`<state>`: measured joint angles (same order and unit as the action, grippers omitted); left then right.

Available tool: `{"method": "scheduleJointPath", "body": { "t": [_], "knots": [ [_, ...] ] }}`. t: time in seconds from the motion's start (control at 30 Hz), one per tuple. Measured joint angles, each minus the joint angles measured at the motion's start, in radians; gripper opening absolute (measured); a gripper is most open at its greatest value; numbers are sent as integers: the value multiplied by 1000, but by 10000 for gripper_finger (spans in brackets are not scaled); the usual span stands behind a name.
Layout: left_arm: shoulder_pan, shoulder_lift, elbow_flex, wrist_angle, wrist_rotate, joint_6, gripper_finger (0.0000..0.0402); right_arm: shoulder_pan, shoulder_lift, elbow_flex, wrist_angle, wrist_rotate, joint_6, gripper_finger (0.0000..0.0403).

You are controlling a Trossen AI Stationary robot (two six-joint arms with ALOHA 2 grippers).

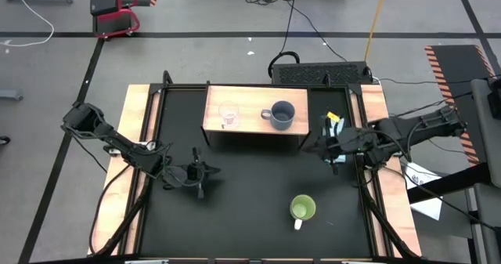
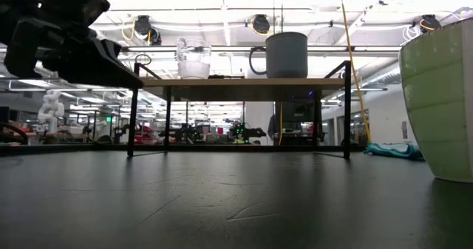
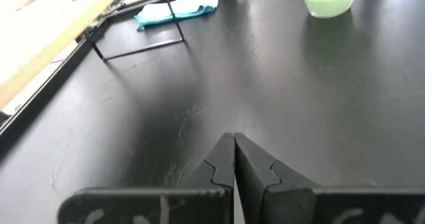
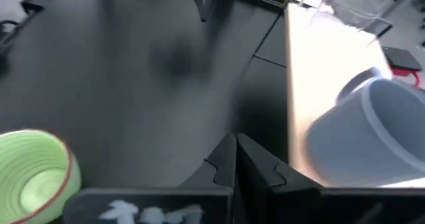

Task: Stack small to large cups/mugs on shelf
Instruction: Put the gray mug on the shelf

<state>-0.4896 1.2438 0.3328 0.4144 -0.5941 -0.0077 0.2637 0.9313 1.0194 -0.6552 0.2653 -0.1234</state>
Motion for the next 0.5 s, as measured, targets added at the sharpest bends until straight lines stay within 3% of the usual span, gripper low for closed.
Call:
{"method": "scheduleJointPath", "body": {
  "t": [0.27,0.5],
  "knots": [
    [0,0,0,103,-7,63,8,63,-161,-285,243,0,13,0],
    [0,0,0,303,-41,161,8,73,-241,-437,341,0,11,0]
  ]
}}
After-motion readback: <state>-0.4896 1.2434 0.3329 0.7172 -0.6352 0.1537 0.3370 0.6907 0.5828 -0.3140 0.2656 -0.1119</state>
